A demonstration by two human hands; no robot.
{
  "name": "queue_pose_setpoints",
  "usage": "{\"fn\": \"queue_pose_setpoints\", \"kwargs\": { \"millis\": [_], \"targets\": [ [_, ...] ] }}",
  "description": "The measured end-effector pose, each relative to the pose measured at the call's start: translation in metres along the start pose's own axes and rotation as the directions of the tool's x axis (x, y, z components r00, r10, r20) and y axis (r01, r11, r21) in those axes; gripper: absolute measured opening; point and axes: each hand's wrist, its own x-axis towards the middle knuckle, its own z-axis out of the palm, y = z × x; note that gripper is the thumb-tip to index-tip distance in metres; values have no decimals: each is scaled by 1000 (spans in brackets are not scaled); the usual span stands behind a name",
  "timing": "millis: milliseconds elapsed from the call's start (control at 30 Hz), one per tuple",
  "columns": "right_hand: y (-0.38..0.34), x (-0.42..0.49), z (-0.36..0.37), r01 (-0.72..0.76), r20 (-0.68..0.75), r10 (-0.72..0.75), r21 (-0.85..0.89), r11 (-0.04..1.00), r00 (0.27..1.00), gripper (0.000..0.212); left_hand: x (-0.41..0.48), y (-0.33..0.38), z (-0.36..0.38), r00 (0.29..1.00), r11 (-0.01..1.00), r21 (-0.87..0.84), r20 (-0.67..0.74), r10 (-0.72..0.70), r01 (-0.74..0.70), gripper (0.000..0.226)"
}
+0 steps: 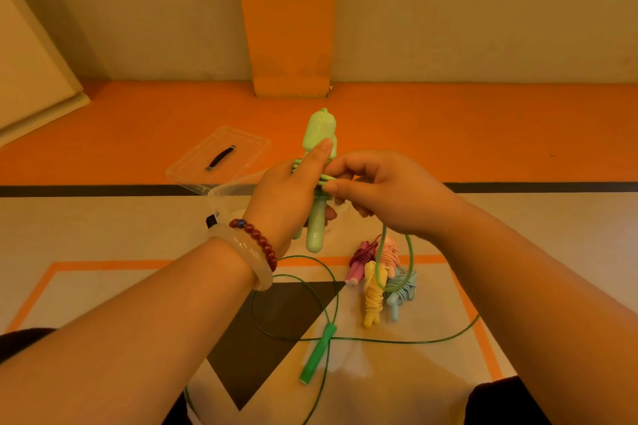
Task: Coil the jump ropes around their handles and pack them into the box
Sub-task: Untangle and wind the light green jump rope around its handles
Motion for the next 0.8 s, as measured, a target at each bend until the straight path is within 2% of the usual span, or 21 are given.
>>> {"fn": "queue_pose_setpoints", "kwargs": {
  "millis": [133, 200, 267, 333, 433, 533, 633, 700, 800],
  "targets": [
    [1, 0, -8, 2, -16, -3, -62, 998, 1000, 9, 2, -1, 2, 999, 999, -26, -37, 23, -24, 41],
    [3, 0, -8, 16, -39, -22, -150, 989, 999, 7, 5, -6, 2, 999, 999, -43, -29, 14, -15, 44],
    [5, 0, -9, 18, -66, -39, -282, 959, 997, 12, 9, -9, -1, 999, 999, -53, -40, 8, -10, 49],
    [7, 1, -11, -16, -94, -15, -327, 945, 995, 20, 13, -13, -4, 999, 997, -73, -48, -5, 1, 51],
    [10, 1, -11, -57, -130, 30, -208, 976, 991, 28, 17, -15, -6, 999, 989, -149, -36, -22, 16, 39],
    [13, 2, -6, -84, -230, 71, -47, 995, 971, 27, 15, -11, -6, 999, 961, -272, 24, -48, 52, 35],
    [12, 3, -5, -111, -152, 135, 159, 981, 979, 46, 14, -10, -7, 994, 935, -342, 81, -72, 95, 34],
    [10, 2, -4, -63, -97, 78, 157, 986, 992, 48, 16, -12, -8, 991, 925, -365, 111, -72, 108, 40],
    [13, 2, 1, -23, -110, 30, 64, 998, 993, 52, 16, -13, -9, 986, 923, -362, 146, -84, 132, 41]
  ]
}}
